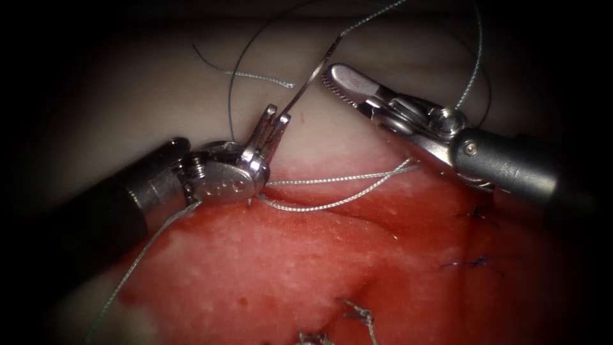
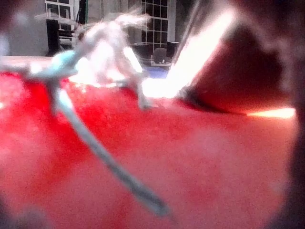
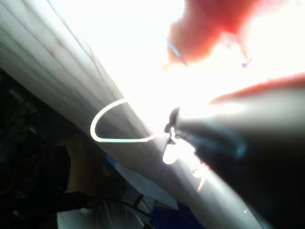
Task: Wound Closure
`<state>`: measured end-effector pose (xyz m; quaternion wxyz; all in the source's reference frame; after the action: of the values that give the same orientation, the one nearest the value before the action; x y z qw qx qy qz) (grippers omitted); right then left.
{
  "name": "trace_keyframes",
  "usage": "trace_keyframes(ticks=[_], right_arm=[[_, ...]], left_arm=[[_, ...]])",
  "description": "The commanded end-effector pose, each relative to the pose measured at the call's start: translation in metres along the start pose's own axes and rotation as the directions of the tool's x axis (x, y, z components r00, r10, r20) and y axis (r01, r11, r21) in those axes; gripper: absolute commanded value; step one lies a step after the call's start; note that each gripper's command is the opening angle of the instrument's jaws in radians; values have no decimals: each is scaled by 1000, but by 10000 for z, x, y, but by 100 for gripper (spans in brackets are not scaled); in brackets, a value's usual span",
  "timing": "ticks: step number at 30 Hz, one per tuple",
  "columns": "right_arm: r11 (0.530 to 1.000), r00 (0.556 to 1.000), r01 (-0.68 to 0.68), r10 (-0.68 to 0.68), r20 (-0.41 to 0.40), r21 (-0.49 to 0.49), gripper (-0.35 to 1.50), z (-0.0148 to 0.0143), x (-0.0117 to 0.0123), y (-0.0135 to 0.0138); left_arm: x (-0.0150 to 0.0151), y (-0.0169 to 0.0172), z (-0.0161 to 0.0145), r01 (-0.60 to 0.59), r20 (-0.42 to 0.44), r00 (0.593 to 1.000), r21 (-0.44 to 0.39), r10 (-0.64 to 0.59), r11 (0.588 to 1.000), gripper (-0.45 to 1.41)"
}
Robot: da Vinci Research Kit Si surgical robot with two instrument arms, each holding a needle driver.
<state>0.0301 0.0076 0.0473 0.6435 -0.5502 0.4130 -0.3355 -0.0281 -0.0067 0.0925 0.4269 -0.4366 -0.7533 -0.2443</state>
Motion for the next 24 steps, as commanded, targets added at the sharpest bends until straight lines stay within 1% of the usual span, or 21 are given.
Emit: trace_keyframes(ticks=[1, 4, 5, 7, 9, 13, 16, 18, 24], right_arm=[[1000, 1000, 2, -2, -19, 23, 91, 9, -11, 19], [998, 1000, -4, 5, -24, 65, 96, 8, -12, 28], [994, 1000, 3, -1, -21, 105, 101, 8, -11, 33], [990, 999, 34, -32, -19, 140, 101, 8, -7, 32], [989, 999, 41, -39, -18, 145, 101, 10, -4, 28], [988, 999, 49, -47, -19, 148, 103, 13, 1, 28], [987, 999, 54, -52, -16, 151, 103, 15, 5, 26], [987, 998, 56, -54, -15, 151, 99, 17, 6, 24], [984, 997, 80, -78, -16, 159, 96, 20, 10, 21]], left_arm=[[0, 6, 12, -6, 1, 1000, 1, 6, 1000, -45], [-3, 10, 10, -42, -23, 999, 15, 42, 999, -45], [-7, 14, 9, -52, -31, 998, 19, 53, 998, -45], [-15, 14, 6, -69, -59, 996, 15, 70, 997, -45], [-26, 3, 8, -106, -91, 990, 6, 106, 994, -45], [-39, -12, 13, -123, -82, 989, 31, 125, 992, -45], [-40, -10, 15, -112, -86, 990, 27, 114, 993, -45], [-41, -11, 15, -98, -88, 991, 23, 100, 995, -45], [-42, -13, 16, -104, -80, 991, 34, 106, 994, -45]])
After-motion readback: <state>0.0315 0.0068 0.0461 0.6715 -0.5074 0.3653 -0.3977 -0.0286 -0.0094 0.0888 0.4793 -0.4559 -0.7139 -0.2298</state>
